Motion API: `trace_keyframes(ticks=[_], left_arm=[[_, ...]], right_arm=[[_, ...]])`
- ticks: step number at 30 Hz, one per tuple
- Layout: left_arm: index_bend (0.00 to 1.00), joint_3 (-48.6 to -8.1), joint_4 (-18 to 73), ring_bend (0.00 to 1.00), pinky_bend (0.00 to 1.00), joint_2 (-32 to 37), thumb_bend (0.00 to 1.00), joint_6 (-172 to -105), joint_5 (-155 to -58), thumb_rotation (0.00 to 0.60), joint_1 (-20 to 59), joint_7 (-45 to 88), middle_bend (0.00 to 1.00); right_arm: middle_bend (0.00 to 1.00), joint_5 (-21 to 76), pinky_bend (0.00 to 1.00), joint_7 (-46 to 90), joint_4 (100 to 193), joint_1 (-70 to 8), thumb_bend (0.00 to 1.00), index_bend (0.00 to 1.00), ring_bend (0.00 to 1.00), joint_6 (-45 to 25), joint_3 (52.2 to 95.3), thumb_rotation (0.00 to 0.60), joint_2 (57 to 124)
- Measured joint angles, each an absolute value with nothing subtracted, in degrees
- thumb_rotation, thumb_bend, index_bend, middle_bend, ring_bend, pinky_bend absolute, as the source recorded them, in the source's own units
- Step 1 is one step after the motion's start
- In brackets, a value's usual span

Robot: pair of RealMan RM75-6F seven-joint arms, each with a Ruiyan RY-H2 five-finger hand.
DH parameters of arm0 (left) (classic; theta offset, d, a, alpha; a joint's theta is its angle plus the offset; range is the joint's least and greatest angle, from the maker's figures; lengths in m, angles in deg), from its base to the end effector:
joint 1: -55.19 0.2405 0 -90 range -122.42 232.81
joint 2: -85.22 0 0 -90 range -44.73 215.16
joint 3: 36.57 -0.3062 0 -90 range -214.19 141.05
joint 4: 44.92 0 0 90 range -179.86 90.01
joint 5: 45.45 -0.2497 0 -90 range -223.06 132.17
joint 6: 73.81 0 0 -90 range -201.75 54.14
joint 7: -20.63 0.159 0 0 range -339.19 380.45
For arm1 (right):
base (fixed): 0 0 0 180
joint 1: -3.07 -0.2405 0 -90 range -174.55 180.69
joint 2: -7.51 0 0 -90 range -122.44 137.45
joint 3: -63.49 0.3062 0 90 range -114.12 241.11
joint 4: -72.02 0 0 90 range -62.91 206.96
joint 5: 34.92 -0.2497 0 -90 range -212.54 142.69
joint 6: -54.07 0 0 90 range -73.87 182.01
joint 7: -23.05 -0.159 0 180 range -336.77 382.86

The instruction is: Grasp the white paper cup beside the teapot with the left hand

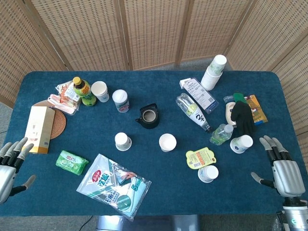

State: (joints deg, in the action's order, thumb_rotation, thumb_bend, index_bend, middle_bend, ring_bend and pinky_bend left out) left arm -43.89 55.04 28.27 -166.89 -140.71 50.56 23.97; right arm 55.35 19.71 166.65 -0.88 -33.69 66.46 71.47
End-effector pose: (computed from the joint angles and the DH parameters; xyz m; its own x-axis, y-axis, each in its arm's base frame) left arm -0.3364 0.1545 0.1647 0.4435 0.0323 0.8957 0.8887 -0.1453 -0.4348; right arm -0.3514 -0.1965 0.1441 0.3088 0.0334 0.9505 -0.9476 -0.0751 0.3105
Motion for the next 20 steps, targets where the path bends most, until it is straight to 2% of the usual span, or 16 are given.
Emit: trace_keyframes(ticks=[20], left_arm=[[0.06, -42.29, 55.59, 0.00, 0.00, 29.07, 0.32, -166.94, -143.11, 0.600, 52.17, 23.70, 0.00]], right_arm=[[0.00, 55.71, 0.19, 21.65, 166.31, -1.54, 0.04, 0.00, 0.00, -32.57, 66.17, 0.600, 72.74]])
